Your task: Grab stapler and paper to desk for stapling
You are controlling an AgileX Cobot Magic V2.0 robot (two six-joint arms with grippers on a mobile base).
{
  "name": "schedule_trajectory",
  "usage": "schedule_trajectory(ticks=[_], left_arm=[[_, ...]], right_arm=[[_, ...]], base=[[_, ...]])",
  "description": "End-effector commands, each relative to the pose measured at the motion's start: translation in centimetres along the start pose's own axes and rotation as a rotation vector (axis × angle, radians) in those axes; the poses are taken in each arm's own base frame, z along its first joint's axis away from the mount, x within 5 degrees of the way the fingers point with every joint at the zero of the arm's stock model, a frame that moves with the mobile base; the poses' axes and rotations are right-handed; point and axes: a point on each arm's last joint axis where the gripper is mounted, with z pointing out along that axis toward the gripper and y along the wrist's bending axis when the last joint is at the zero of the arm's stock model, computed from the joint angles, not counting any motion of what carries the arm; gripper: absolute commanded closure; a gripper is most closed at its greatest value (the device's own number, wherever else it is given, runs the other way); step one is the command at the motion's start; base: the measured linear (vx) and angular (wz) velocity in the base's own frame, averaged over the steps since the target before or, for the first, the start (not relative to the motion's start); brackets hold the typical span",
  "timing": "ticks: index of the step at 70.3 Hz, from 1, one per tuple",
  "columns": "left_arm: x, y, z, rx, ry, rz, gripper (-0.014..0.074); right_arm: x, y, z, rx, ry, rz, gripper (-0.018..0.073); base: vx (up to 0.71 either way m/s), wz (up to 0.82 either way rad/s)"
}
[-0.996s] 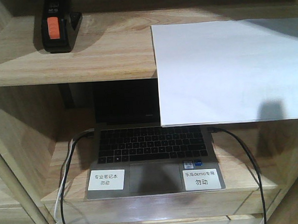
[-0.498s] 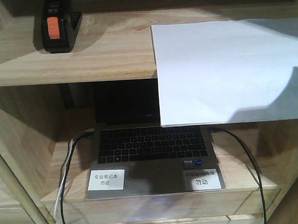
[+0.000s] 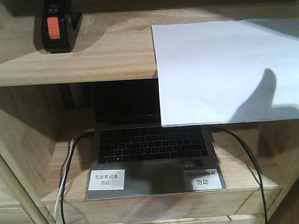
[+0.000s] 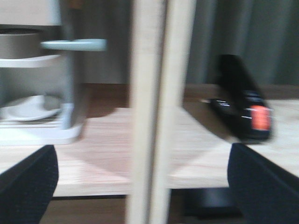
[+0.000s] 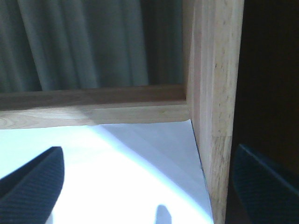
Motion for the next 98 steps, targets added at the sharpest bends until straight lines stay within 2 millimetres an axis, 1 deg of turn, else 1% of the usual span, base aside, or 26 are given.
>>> schedule_trajectory(ticks=[1,11,23,36,51,62,68,75,78,92,98], left_arm=[[-1.2,-0.6,0.0,0.079,-0.069,-0.015,-0.0116],[-1.1,-1.6,-0.1,0.225,-0.061,-0.011,-0.0109],[-1.2,-3.0,-0.2,0.433,-0.068,0.057,-0.009],[-0.8,-5.0,1.0,0.591,-0.026,0.089,-0.0081],[-0.4,-7.3,3.1,0.665,0.012,0.101,-0.007],[-0.6,-8.1,4.1,0.661,-0.021,0.088,-0.0063],[-1.3,-8.3,4.4,0.658,-0.071,0.069,-0.0059],[-2.6,-8.7,5.1,0.637,-0.086,0.091,-0.0044],[-3.6,-9.0,5.6,0.619,-0.076,0.096,-0.0039],[-7.2,-10.5,9.1,0.484,0.011,0.057,-0.0031],[-8.4,-11.1,10.7,0.423,0.046,0.032,-0.0029]], right_arm=[[-1.5,0.0,-0.2,0.006,-0.093,-0.006,-0.0114],[-1.5,0.0,-0.2,0.006,-0.092,-0.006,-0.0051],[-1.5,0.0,-0.2,0.006,-0.092,-0.005,0.0036],[-1.5,0.0,-0.2,0.006,-0.092,-0.005,0.0099],[-1.5,0.0,-0.2,0.006,-0.092,-0.005,0.015],[-1.5,0.0,-0.2,0.006,-0.092,-0.005,0.0172],[-1.5,0.0,-0.2,0.006,-0.092,-0.005,0.0182],[-1.5,0.0,-0.2,0.006,-0.092,-0.005,0.0191],[-1.5,0.0,-0.2,0.005,-0.093,-0.003,0.0196],[-1.5,0.0,-0.2,0.005,-0.093,-0.003,0.0199],[-1.5,0.0,-0.2,0.005,-0.093,-0.003,0.0199]], base=[[0.0,0.0],[0.0,0.0],[0.0,0.0],[0.0,0.0],[0.0,0.0],[0.0,0.0],[0.0,0.0],[0.0,0.0],[0.0,0.0],[0.0,0.0],[0.0,0.0]])
